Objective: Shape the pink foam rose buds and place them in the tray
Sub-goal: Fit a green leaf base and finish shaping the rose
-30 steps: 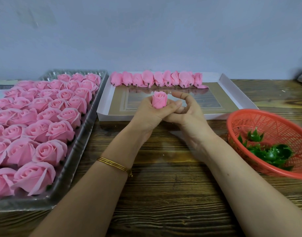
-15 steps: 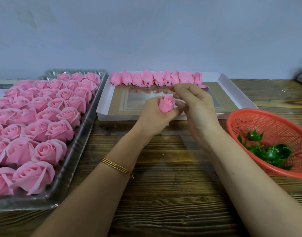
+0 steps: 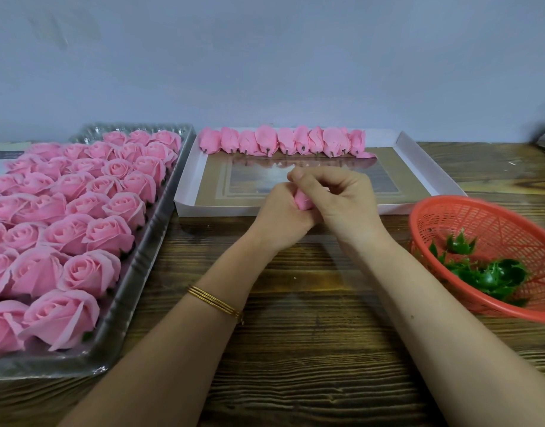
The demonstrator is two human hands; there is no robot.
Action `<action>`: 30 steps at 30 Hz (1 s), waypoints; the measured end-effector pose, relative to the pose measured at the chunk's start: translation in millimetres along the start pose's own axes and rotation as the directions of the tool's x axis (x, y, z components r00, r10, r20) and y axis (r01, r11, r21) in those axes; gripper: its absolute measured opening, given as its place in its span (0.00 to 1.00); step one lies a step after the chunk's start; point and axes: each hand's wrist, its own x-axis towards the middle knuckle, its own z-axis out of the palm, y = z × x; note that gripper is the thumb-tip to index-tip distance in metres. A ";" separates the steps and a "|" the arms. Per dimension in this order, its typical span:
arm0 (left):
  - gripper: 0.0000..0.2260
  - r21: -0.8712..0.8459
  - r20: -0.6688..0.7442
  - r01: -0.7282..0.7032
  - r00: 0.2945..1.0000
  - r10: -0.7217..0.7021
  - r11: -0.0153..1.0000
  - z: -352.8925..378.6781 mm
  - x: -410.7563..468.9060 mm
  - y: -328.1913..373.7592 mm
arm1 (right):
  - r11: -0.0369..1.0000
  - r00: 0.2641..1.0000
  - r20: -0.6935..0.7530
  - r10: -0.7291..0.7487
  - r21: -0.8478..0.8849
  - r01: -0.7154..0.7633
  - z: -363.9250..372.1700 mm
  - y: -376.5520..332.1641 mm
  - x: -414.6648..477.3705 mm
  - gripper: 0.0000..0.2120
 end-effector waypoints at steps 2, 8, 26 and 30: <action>0.12 0.003 -0.014 -0.027 1.000 0.027 1.000 -1.2 0.4 -0.5 | 1.000 1.000 0.011 -0.011 0.000 0.011 -0.7 0.7 -0.5 0.08; 0.07 0.012 -0.039 -0.010 0.999 0.010 1.000 1.6 3.2 -3.9 | 0.999 0.999 0.032 -0.018 -0.043 0.019 0.0 0.8 -3.7 0.06; 0.05 -0.059 -0.114 0.058 0.991 -0.065 0.997 2.5 -0.5 0.0 | 0.979 0.991 0.120 0.059 -0.200 -0.034 -0.7 14.0 -7.4 0.20; 0.09 -0.021 -0.126 0.041 0.991 -0.043 0.999 0.6 -0.4 -0.9 | 0.956 0.986 0.163 0.037 -0.292 0.013 -1.4 12.2 -8.5 0.17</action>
